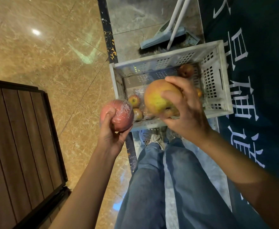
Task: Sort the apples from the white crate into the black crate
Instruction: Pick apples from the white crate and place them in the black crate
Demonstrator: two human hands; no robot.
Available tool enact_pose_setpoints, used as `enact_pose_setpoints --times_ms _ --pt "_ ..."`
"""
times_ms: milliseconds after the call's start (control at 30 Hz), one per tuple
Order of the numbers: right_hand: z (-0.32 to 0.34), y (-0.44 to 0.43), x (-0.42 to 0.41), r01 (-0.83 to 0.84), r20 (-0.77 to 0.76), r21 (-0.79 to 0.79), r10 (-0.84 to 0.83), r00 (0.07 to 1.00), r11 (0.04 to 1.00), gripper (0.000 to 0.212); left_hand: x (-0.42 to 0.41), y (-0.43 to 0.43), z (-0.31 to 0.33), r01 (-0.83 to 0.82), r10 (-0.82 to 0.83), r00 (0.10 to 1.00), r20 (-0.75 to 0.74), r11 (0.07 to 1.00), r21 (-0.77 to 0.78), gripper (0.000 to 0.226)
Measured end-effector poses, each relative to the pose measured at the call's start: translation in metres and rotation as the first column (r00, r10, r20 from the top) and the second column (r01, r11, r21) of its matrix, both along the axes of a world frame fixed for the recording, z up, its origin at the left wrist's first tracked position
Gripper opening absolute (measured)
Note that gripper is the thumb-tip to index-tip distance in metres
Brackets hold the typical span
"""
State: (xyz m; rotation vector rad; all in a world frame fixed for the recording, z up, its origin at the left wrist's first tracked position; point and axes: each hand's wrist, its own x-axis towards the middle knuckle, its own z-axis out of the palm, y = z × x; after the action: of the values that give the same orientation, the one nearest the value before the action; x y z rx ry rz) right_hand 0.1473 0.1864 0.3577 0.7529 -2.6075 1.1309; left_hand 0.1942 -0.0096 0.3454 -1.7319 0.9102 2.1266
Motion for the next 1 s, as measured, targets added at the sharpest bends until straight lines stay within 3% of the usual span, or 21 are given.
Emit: enact_pose_setpoints --times_ms 200,333,467,600,700,833,933,1000 --pt "-0.008 0.01 -0.001 -0.047 -0.173 0.099 0.063 0.983 0.994 0.032 -0.006 -0.004 -0.002 -0.016 0.016 1.0 -0.005 1.0 0.008 0.066" --pt "-0.015 0.012 -0.005 -0.029 -0.229 0.155 0.065 0.971 0.988 0.035 -0.013 -0.006 -0.006 -0.013 0.013 1.0 -0.01 1.0 0.012 0.068" --pt "-0.024 0.01 -0.011 0.062 -0.371 0.24 0.032 0.928 0.969 0.035 -0.021 -0.006 -0.011 -0.003 0.004 1.0 -0.021 1.0 0.023 0.086" --pt "-0.031 0.01 -0.018 0.078 -0.482 0.311 0.086 0.872 0.947 0.045 -0.029 -0.007 -0.016 0.034 -0.034 0.999 -0.007 0.999 0.026 0.064" --pt "-0.034 0.011 -0.025 0.01 -0.512 0.325 0.167 0.843 0.946 0.052 -0.035 -0.011 -0.019 0.054 -0.054 0.998 -0.01 0.998 0.033 0.063" --pt "-0.044 0.008 -0.033 -0.035 -0.445 0.308 0.177 0.878 0.951 0.04 -0.048 -0.018 -0.029 0.091 -0.09 0.996 -0.028 0.995 0.034 0.075" --pt "-0.062 0.005 -0.035 -0.022 -0.174 0.194 0.057 0.983 0.981 0.041 -0.058 -0.023 -0.047 0.156 -0.157 0.988 -0.009 0.987 -0.019 0.06" --pt "-0.078 0.005 -0.037 0.053 0.013 0.136 -0.055 0.998 0.989 0.048 -0.069 -0.021 -0.062 0.179 -0.18 0.984 -0.014 0.983 -0.044 0.048"
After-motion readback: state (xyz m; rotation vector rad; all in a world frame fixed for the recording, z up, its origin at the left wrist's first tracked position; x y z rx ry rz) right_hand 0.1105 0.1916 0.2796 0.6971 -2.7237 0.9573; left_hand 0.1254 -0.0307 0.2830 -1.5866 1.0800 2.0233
